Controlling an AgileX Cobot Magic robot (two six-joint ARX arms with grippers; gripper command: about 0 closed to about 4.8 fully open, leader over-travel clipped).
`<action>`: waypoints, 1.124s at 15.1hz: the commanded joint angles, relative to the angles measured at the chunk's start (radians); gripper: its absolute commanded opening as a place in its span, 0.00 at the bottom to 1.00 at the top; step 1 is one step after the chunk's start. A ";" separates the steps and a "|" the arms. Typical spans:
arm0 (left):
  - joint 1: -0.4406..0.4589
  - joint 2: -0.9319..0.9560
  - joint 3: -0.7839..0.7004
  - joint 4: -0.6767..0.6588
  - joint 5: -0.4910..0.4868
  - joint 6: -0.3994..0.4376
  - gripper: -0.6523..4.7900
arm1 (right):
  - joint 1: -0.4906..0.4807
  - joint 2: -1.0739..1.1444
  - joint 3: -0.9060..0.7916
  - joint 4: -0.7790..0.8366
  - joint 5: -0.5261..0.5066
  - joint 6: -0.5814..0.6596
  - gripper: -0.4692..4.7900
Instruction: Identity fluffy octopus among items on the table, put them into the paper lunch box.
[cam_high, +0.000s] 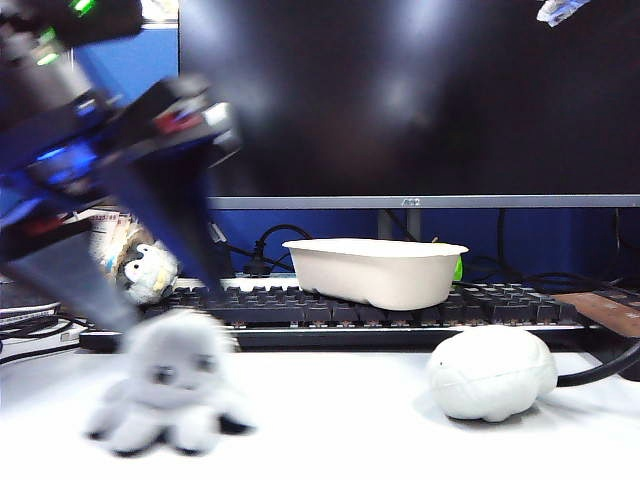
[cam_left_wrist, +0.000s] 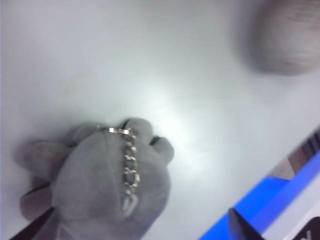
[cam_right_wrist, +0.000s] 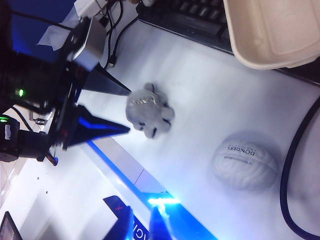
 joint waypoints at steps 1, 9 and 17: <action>-0.032 0.000 0.002 0.026 -0.092 -0.008 0.92 | 0.001 -0.004 0.004 0.012 -0.003 0.000 0.19; -0.033 0.159 0.002 0.044 -0.114 -0.070 0.92 | 0.001 -0.003 0.004 0.008 -0.002 0.000 0.19; -0.033 0.159 0.002 0.112 -0.108 -0.065 0.66 | 0.001 -0.003 0.004 0.009 -0.002 -0.008 0.19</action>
